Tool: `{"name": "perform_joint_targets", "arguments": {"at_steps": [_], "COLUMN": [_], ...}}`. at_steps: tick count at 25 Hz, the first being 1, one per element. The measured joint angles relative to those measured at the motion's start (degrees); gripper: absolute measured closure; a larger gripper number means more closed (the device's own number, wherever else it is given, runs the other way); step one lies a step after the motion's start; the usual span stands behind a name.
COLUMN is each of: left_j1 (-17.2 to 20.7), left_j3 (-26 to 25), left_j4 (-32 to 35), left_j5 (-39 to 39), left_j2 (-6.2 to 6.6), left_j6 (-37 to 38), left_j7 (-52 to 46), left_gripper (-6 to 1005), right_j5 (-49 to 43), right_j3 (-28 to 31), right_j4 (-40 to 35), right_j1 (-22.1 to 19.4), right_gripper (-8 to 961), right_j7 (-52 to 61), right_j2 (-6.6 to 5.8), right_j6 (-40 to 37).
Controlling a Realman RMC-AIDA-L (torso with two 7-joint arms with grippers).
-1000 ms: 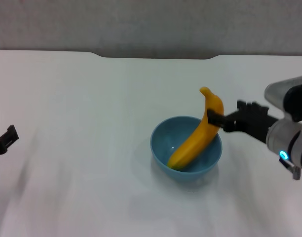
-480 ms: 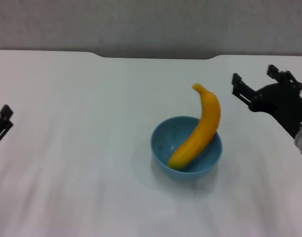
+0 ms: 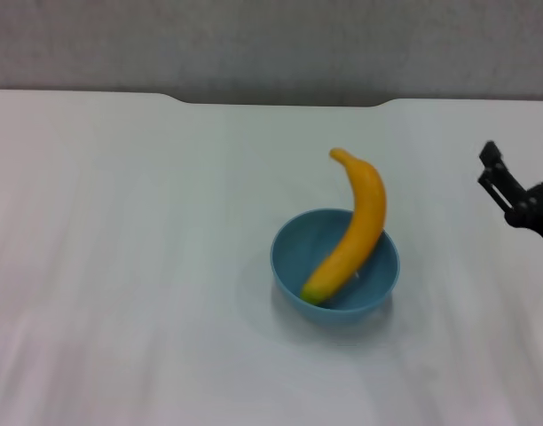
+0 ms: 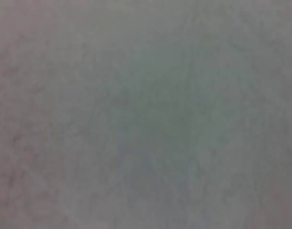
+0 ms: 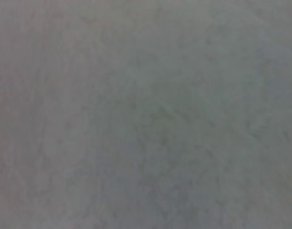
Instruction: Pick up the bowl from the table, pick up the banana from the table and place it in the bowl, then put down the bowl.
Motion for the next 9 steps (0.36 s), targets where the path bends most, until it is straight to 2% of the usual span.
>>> {"name": "perform_joint_targets", "arguments": {"at_steps": [8, 9], "left_j1": [-0.9, -1.3], "left_j3": [-0.4, -0.3], "left_j4": [2.5, 2.9], "left_j5": [-4.2, -7.1], "left_j2": [0.01, 0.07], "left_j6": [3.4, 6.2], "left_j7": [-2.8, -5.3], "left_gripper": [108, 108], "right_j5": [0.1, 0.2], "right_j3": [0.7, 1.1], "right_j4": [14.2, 15.2], "right_j1": [4.0, 4.3], "right_gripper": [65, 65], "right_j7": [8.4, 8.8], "right_j2": [-0.17, -0.15], "right_j6": [-9.3, -9.4]}}
